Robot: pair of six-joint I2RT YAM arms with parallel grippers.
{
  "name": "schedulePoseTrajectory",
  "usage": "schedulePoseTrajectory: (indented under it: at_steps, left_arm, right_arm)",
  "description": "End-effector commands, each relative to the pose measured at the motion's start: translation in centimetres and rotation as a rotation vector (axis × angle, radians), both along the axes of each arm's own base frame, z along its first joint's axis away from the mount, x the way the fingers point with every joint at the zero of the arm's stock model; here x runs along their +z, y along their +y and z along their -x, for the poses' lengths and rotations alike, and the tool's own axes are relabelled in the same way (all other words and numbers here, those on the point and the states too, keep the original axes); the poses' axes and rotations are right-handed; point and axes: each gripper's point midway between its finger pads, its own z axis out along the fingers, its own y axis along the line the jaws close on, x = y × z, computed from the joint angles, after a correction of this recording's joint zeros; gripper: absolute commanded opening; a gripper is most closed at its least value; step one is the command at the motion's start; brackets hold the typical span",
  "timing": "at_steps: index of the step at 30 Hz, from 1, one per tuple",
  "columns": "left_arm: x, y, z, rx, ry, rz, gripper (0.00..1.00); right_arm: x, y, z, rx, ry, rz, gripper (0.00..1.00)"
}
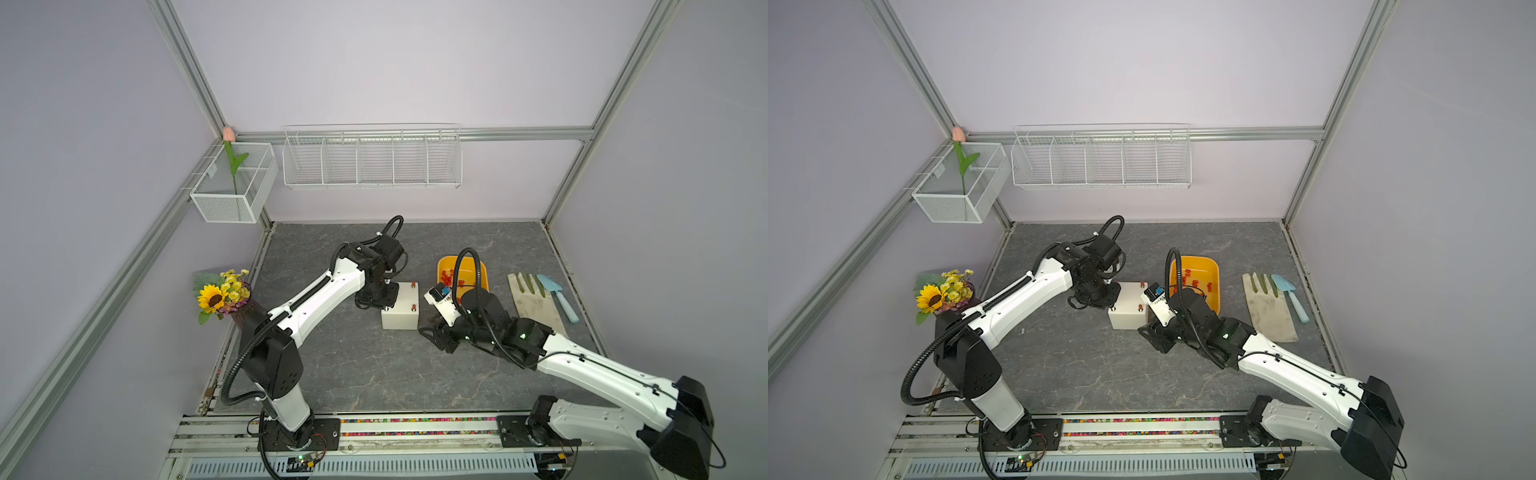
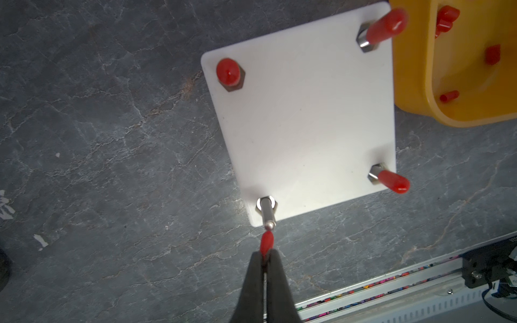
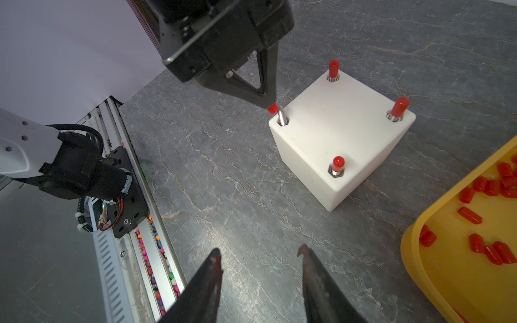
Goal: Cover the protruding screws with screw protection sleeves
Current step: Attach the screw protection sleeve to the screw.
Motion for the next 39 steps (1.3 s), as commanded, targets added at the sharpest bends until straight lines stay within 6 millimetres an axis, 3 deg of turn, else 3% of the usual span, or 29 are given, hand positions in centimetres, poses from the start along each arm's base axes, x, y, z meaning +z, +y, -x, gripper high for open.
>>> schedulePoseTrajectory:
  at_steps: [1,39]
  left_arm:
    - [0.62,-0.01,-0.44,-0.007,-0.011,-0.006,0.02]
    - [-0.19,-0.43,-1.12,-0.006,-0.003,-0.020,0.02]
  right_arm:
    - [-0.02,-0.11,0.21,0.002,-0.019,-0.009,0.48]
    - [0.60,-0.53,0.49,-0.001,-0.030,-0.025,0.48]
